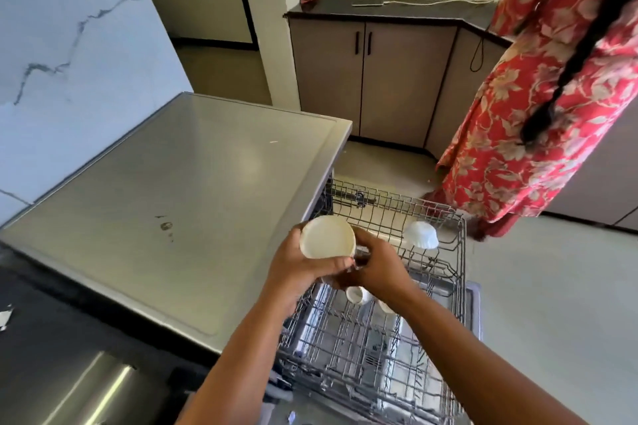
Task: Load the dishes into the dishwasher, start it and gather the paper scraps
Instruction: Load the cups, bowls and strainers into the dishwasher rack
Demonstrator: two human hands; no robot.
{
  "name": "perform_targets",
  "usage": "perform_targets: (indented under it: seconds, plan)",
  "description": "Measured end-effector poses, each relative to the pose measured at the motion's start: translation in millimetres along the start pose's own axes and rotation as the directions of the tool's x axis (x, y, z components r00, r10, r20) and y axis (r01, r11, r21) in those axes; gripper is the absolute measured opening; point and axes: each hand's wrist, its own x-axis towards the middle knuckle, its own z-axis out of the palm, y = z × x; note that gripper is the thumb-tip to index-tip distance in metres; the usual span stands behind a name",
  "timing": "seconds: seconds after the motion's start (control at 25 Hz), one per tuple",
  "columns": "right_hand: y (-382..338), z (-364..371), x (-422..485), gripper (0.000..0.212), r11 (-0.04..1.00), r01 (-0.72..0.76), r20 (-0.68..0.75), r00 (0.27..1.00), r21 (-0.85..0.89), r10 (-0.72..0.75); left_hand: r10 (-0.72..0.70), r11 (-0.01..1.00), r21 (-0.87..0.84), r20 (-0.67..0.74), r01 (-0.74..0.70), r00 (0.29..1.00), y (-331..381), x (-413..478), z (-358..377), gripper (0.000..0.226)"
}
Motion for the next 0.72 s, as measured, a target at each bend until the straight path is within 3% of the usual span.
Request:
perform_targets:
  seconds: [0.12, 0.24, 0.36, 0.48, 0.72]
  plan:
    - [30.3, -5.1, 16.2, 0.088, 0.999, -0.049, 0.042, 0.998, 0.015, 0.048, -0.036, 0.993, 0.112, -0.113, 0.049, 0.993, -19.9, 21.7, 29.5, 0.093]
    - [58.8, 5.5, 31.2, 0.077, 0.991, -0.126, 0.096, 0.988, 0.052, 0.121, -0.112, 0.967, 0.205, -0.199, 0.153, 0.974, -56.0, 40.7, 44.3, 0.082]
    - [87.8, 20.8, 46.9, 0.076, 0.973, -0.224, 0.145, 0.966, 0.054, 0.215, -0.258, 0.957, 0.075, -0.215, 0.279, 0.942, -95.4, 58.5, 48.7, 0.079]
    - [113.5, 34.6, 53.2, 0.071, 0.933, -0.360, 0.129, 0.926, 0.014, 0.355, -0.376, 0.901, 0.106, -0.290, 0.420, 0.880, -131.3, 78.6, 44.9, 0.085]
    - [157.3, 45.7, 41.4, 0.079, 0.845, -0.519, 0.152, 0.832, -0.132, 0.534, -0.470, 0.873, -0.088, -0.413, 0.480, 0.780, -175.4, 111.6, 32.4, 0.078]
